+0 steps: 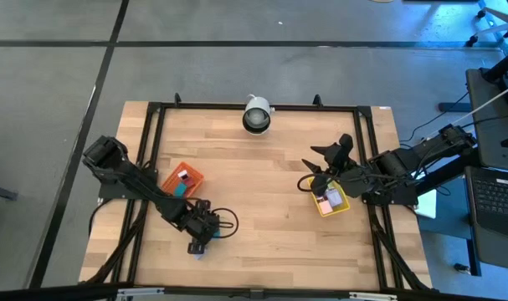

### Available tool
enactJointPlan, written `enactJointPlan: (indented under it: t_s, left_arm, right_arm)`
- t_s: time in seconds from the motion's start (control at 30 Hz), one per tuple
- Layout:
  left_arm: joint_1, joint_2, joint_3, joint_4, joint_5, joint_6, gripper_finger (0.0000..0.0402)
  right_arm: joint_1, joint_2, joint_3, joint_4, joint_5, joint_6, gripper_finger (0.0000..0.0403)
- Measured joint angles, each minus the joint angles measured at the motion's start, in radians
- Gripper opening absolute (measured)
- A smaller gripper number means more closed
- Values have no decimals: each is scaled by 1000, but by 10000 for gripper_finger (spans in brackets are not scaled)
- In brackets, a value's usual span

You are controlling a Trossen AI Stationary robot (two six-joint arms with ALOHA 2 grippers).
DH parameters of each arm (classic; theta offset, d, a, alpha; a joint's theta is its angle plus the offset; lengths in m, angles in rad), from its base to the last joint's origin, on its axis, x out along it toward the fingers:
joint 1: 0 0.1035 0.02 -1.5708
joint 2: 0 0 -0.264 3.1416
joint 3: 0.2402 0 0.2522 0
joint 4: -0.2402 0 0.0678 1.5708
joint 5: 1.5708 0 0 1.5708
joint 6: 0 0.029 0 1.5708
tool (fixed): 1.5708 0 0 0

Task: Pick & Place Office items
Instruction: Put the light blue digital clock into the orange basket

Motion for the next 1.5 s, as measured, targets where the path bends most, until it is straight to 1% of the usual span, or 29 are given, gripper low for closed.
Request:
enactJointPlan:
  t_s: [0.1,0.17,0.4,0.43,0.53,0.73,0.8,0.87,1.03,1.1,1.2,1.33,1.5]
  left_arm:
    - [0,2,0,0,0,1,233]
    - [0,-3,-1,-1,0,8,223]
    - [3,-31,3,-14,15,42,157]
    - [6,-37,11,-14,14,51,153]
    - [13,-53,34,-8,8,80,153]
    - [27,-83,72,-43,-43,139,155]
    - [35,-89,88,-72,-81,163,155]
    - [42,-98,103,-100,-143,175,154]
    - [47,-139,121,-98,-374,184,154]
    - [48,-174,121,-93,-461,184,154]
    - [50,-251,115,-81,-560,183,155]
    - [69,-390,79,-89,-627,167,154]
    - [80,-578,-14,-93,-646,127,154]
  right_arm:
    - [0,0,0,0,0,-2,225]
    - [0,0,0,0,0,-3,224]
    - [0,0,0,0,-17,-17,217]
    - [0,0,0,1,-19,-18,217]
    - [0,0,0,4,-20,-18,217]
    - [0,0,0,4,-26,-25,217]
    - [0,0,0,4,-26,-31,217]
    - [0,0,0,5,-26,-41,216]
    - [0,0,0,8,-34,-55,216]
    - [0,0,0,8,-35,-63,216]
    - [0,0,0,8,-50,-73,216]
    - [0,0,0,8,-53,-75,216]
    - [11,0,0,8,-52,-92,216]
